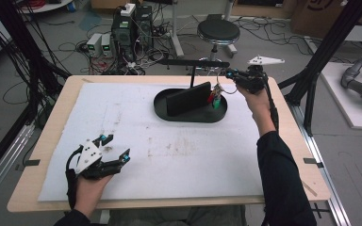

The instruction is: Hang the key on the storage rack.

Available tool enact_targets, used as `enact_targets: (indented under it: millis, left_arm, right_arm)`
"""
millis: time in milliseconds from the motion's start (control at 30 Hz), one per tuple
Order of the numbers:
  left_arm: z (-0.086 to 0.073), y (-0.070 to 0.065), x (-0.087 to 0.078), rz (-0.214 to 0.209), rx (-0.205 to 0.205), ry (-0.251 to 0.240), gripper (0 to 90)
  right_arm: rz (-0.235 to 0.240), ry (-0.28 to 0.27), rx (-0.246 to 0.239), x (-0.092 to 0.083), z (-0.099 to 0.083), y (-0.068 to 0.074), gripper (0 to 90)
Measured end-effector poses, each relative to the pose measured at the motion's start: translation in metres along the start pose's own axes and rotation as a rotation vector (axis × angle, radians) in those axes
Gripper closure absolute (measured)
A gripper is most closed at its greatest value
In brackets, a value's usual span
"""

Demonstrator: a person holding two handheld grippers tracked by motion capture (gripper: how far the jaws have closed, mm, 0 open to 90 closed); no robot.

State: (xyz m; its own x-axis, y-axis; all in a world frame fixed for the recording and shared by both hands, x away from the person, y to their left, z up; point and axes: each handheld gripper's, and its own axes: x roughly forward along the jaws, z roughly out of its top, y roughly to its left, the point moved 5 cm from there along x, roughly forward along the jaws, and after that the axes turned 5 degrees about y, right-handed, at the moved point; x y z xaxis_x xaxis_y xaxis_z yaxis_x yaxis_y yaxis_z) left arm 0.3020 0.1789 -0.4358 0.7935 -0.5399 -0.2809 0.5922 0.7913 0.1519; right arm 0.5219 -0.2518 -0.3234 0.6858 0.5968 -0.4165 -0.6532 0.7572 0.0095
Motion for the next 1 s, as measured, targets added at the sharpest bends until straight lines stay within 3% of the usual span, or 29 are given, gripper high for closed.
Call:
enact_targets:
  millis: [500, 1000]
  left_arm:
    - [-0.002, 0.0, -0.001, 0.002, -0.007, 0.003, 24.1]
    - [-0.004, 0.001, -0.003, 0.004, -0.011, 0.007, 24.1]
  right_arm:
    - [-0.011, -0.02, 0.036, 0.011, -0.003, -0.014, 87.4]
    - [-0.038, -0.008, 0.034, 0.018, -0.005, -0.018, 87.4]
